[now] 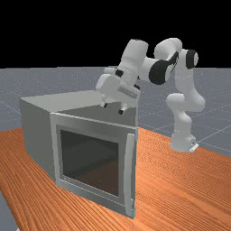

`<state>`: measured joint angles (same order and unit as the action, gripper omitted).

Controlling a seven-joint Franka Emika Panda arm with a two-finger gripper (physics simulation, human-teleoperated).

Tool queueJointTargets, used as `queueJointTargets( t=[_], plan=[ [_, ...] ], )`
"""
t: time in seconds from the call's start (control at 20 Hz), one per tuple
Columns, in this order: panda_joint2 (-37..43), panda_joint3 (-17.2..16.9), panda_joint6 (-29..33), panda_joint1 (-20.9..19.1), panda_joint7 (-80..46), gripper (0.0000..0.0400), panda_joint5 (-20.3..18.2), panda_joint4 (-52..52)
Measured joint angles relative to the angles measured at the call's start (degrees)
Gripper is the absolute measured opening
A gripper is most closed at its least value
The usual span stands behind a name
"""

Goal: Close the microwave

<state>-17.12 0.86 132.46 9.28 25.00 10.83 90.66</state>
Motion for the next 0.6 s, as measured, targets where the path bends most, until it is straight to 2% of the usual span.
queueJointTargets(
  t=[0.05, 0.1, 0.15, 0.35, 0.4, 0.6],
  plan=[
    [-1.0, 2.2, -8.1, -1.5, 5.6, 0.0400, -6.1, -3.5],
    [-1.5, 2.3, -9.4, -1.6, 6.1, 0.0400, -6.5, -4.5],
    [-0.6, 1.2, -1.5, -0.9, 3.1, 0.0400, -3.1, -1.3],
    [-2.0, 0.6, 1.7, -0.5, 2.8, 0.0400, -2.4, -2.3],
    [-3.8, 2.1, -7.4, -1.5, 6.4, 0.0400, -6.3, -7.2],
    [-7.2, 2.2, -11.5, -1.0, 5.7, 0.0400, -6.3, -13.0]
  ],
)
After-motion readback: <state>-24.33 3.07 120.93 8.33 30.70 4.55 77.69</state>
